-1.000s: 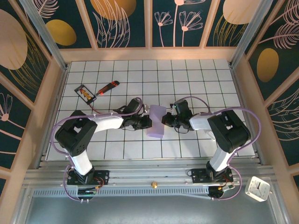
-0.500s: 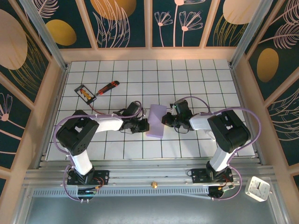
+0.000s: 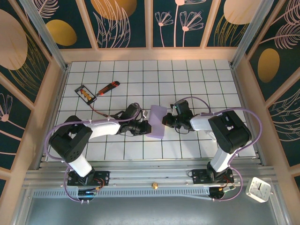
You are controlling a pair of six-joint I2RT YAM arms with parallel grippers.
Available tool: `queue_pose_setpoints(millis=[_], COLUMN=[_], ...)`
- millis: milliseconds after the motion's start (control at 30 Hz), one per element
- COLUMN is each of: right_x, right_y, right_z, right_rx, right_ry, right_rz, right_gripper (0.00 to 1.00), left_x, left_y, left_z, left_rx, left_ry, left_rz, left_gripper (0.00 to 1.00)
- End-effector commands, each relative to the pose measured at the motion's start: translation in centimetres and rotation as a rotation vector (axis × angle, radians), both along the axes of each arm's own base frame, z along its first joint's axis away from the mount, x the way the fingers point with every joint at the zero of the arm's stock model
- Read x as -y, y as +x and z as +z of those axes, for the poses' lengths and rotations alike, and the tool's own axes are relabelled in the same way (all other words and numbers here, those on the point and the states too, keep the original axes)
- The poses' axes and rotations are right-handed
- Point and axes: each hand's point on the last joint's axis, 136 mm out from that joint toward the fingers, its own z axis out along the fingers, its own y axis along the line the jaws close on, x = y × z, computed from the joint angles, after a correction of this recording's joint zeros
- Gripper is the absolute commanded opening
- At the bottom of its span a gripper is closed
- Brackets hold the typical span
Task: Fold a paper plane with a square sheet of paper (pick it up from the middle)
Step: First fold the square sheet of paper in half at the center of the table.
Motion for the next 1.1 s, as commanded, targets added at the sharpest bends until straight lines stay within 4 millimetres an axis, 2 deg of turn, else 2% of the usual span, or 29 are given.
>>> queue_pose_setpoints(millis=[0, 133, 267, 367, 500, 667, 833, 1067], right_x=[3.6, 3.6, 3.6, 3.7, 3.6, 3.6, 3.6, 3.5], right_y=[-3.9, -3.9, -4.0, -4.0, -4.0, -4.0, -4.0, -3.8], right_z=[-5.1, -5.2, -5.3, -5.3, -5.2, -5.2, -5.1, -4.9], right_rx=[-0.166, -0.165, -0.169, -0.168, -0.166, -0.167, -0.162, -0.158], right_ry=[-0.185, -0.187, -0.187, -0.190, -0.184, -0.183, -0.182, -0.183], right_rz=[-0.032, -0.032, -0.028, -0.030, -0.030, -0.028, -0.029, -0.030], right_gripper=[0.00, 0.00, 0.00, 0.00, 0.00, 0.00, 0.00, 0.00], left_x=[-1.3, -2.7, -3.6, -3.1, -1.0, 1.3, 2.3, 2.8], left_y=[-0.7, -1.3, -1.2, -0.2, 1.5, 4.4, 8.6, 12.0], left_z=[-2.2, -3.6, -4.0, -2.0, 1.5, 3.1, 2.1, 0.1], left_rx=[-0.038, -0.035, -0.020, 0.038, 0.100, 0.147, 0.163, 0.153], left_ry=[0.072, 0.145, 0.203, 0.183, 0.073, 0.034, 0.057, 0.088], left_rz=[0.011, 0.009, 0.005, 0.002, 0.015, 0.018, 0.054, 0.044], left_gripper=[0.10, 0.10, 0.10, 0.11, 0.15, 0.16, 0.14, 0.13])
